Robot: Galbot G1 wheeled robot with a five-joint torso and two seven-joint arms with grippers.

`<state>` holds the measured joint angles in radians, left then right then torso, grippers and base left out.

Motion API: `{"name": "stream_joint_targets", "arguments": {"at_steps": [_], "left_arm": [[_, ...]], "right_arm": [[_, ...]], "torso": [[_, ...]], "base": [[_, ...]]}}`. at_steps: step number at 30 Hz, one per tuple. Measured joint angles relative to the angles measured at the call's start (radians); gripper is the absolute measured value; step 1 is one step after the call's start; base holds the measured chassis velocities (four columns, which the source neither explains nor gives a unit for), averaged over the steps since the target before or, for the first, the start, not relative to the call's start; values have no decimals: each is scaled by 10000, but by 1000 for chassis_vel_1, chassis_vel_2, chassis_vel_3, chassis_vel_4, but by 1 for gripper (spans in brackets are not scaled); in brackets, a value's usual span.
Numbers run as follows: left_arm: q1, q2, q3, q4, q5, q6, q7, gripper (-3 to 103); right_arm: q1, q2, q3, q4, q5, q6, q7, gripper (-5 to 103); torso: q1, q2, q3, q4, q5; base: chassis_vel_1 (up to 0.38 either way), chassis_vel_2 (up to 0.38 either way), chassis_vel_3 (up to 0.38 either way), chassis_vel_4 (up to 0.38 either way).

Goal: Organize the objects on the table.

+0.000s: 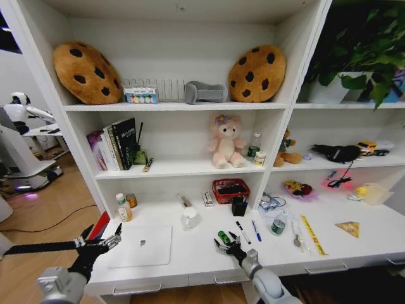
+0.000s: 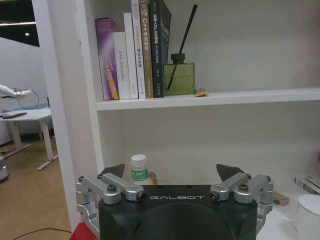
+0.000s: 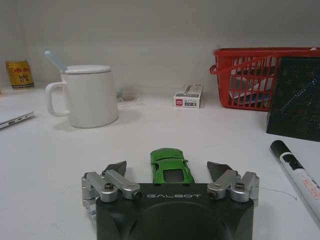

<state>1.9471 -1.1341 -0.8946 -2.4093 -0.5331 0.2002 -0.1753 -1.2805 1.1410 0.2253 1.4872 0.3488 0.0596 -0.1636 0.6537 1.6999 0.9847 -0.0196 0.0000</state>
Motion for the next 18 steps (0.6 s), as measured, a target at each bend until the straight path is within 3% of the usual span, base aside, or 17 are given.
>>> {"name": "stream_joint_targets", "arguments": {"at_steps": [4, 7, 10, 15, 18], "left_arm": [[41, -35, 14, -28, 27, -5, 1, 100], [51, -50, 33, -33, 68, -15, 0, 100], [51, -54, 49, -36, 73, -17, 0, 100], [45, -68, 140, -32, 161, -27, 17, 100], [36, -73, 196, -17, 197, -29, 26, 100]], "right_arm": [[-114, 48, 8, 27, -4, 12, -11, 82], [-214, 93, 10, 106, 2, 18, -13, 66], [-222, 86, 29, 128, 5, 18, -13, 61], [-315, -95, 169, 378, 146, -21, 20, 39], [-392, -189, 278, 588, 284, -42, 36, 36]], "torso": [[-1, 0, -1, 0, -2], [-2, 2, -1, 0, 0], [-1, 2, -1, 0, 0], [0, 1, 0, 1, 2], [0, 1, 0, 1, 1]], "base": [[0, 0, 0, 0], [0, 0, 0, 0], [0, 0, 0, 0], [0, 0, 0, 0], [0, 0, 0, 0]]}}
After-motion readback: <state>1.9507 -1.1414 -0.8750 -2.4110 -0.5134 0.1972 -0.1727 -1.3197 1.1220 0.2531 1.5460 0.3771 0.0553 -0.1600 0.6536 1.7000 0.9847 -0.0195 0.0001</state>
